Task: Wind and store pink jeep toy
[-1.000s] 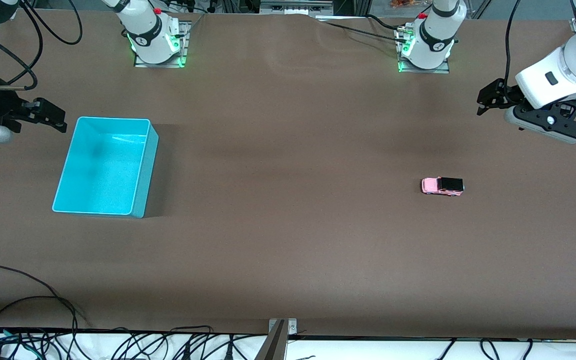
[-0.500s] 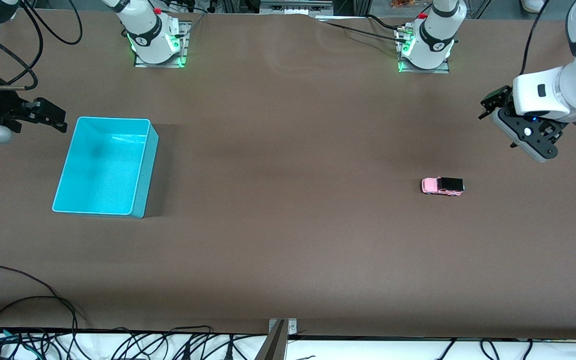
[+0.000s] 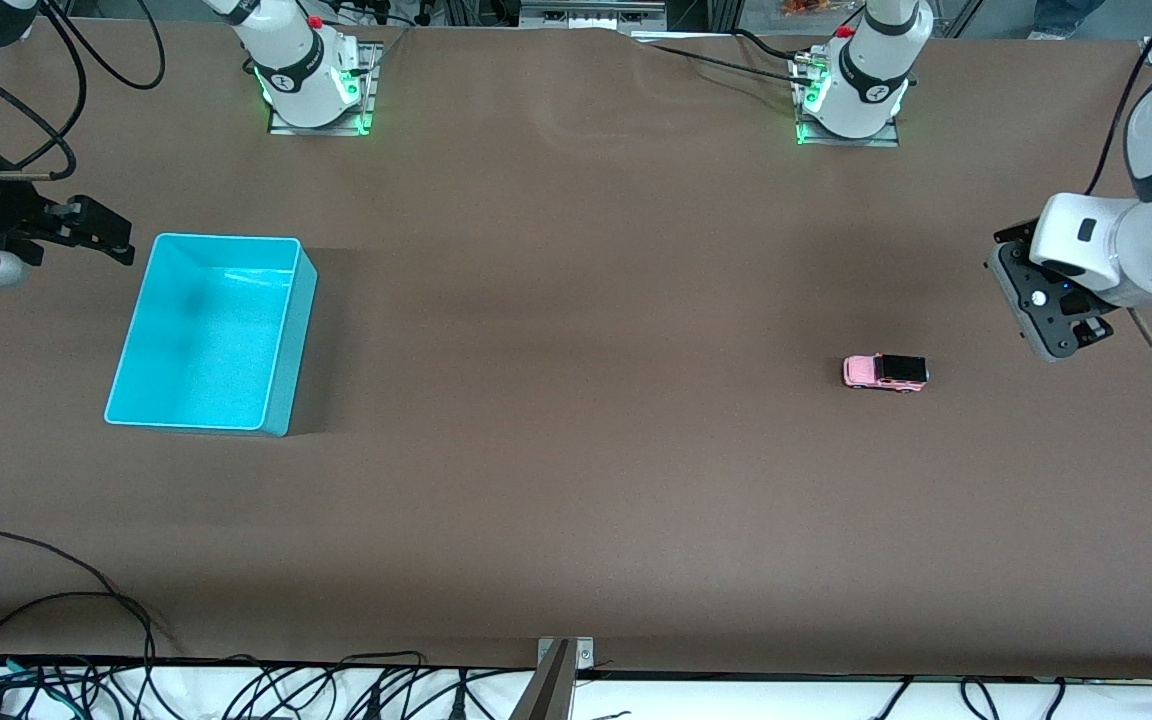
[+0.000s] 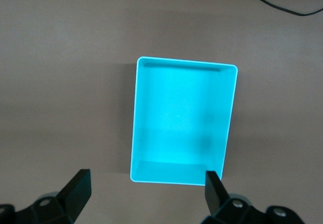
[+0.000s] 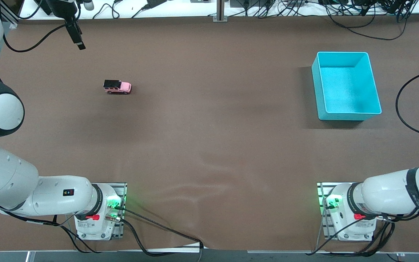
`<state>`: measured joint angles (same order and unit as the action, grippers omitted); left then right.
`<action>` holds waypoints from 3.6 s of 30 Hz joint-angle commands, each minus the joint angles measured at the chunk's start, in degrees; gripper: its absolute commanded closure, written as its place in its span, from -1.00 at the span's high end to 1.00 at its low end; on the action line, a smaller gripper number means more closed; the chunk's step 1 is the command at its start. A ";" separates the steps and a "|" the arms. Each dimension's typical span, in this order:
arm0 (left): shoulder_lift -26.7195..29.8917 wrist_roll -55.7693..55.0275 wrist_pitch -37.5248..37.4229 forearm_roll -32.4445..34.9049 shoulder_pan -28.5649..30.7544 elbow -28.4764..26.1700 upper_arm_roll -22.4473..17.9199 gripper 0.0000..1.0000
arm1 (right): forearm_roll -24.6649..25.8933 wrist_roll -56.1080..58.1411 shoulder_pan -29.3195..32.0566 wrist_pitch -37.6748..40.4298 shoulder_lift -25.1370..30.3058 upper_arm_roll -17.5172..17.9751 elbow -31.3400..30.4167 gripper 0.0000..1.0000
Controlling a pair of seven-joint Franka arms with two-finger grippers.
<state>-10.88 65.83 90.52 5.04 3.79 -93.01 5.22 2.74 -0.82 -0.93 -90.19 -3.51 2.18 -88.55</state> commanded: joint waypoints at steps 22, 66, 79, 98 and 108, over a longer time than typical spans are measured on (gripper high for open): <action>-12.23 21.61 30.49 3.58 0.43 -15.17 0.32 1.00 | 0.78 0.64 0.14 3.18 0.53 0.55 1.10 1.00; -15.31 30.15 47.03 3.67 1.22 -26.43 0.32 -0.74 | 0.60 0.11 0.40 2.39 1.67 0.19 0.92 1.00; -14.96 27.26 46.24 3.49 1.92 -25.73 0.14 -0.74 | 0.25 0.64 0.40 2.21 1.41 0.02 1.19 1.00; -15.40 23.03 44.39 3.40 3.06 -25.64 0.05 -0.75 | 0.25 0.55 0.40 2.21 1.23 0.11 1.10 1.00; -16.80 23.82 44.65 3.58 4.46 -25.38 -0.03 -0.77 | 0.16 0.55 0.40 2.39 1.14 0.10 1.10 1.00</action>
<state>-25.97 90.15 136.09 7.10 7.01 -118.76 5.21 2.94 -0.82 -0.87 -88.26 -2.19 2.11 -88.22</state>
